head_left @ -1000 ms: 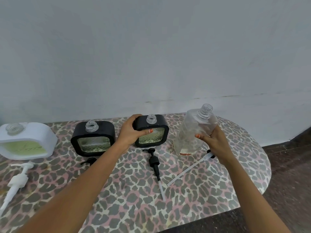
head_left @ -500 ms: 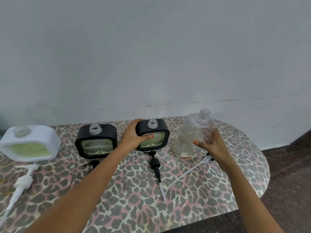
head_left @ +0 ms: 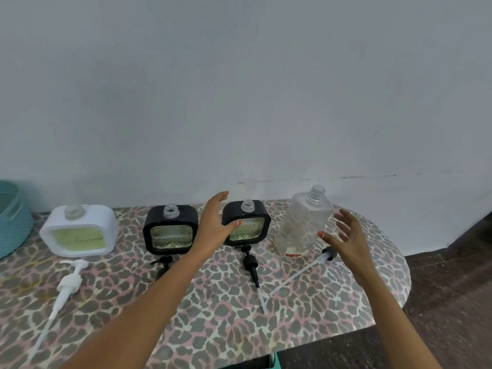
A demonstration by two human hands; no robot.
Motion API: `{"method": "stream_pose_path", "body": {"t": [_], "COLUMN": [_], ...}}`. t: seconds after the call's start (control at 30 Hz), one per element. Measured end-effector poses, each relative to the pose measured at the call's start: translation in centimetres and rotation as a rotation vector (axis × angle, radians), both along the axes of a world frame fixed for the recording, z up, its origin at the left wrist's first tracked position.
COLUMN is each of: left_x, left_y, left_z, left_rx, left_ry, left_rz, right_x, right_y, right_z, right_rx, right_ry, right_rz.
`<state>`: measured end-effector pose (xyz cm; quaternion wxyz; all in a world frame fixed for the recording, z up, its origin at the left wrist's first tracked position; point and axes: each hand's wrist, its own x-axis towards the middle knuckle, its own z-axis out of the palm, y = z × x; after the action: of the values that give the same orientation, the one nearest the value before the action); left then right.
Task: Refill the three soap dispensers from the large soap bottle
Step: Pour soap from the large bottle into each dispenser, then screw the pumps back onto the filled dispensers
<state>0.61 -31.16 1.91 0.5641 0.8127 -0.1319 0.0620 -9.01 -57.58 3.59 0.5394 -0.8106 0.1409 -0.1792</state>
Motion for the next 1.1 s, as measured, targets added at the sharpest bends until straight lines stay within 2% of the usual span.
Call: {"method": "stream_pose_path", "body": {"t": [0.17, 0.33, 0.8, 1.1], "left_x": [-2.6, -5.3, -7.8, -5.5], "left_y": [2.5, 6.8, 26.3, 32.6], "left_z": [1.9, 3.6, 2.6, 0.6], "left_rx": [-0.137, -0.162, -0.094, 0.021], "left_ry": [-0.094, -0.159, -0.125, -0.092], "left_rz": [0.024, 0.051, 0.350, 0.403], "right_x": [-2.3, -3.7, 0.6, 3.7], "right_y": [1.9, 6.3, 29.7, 39.8], "right_z": [2.0, 3.5, 1.2, -2.0], "right_rx": [-0.042, -0.052, -0.060, -0.073], "right_ry": [-0.041, -0.081, 0.030, 0.121], "right_rz": [-0.030, 0.024, 0.447, 0.542]}}
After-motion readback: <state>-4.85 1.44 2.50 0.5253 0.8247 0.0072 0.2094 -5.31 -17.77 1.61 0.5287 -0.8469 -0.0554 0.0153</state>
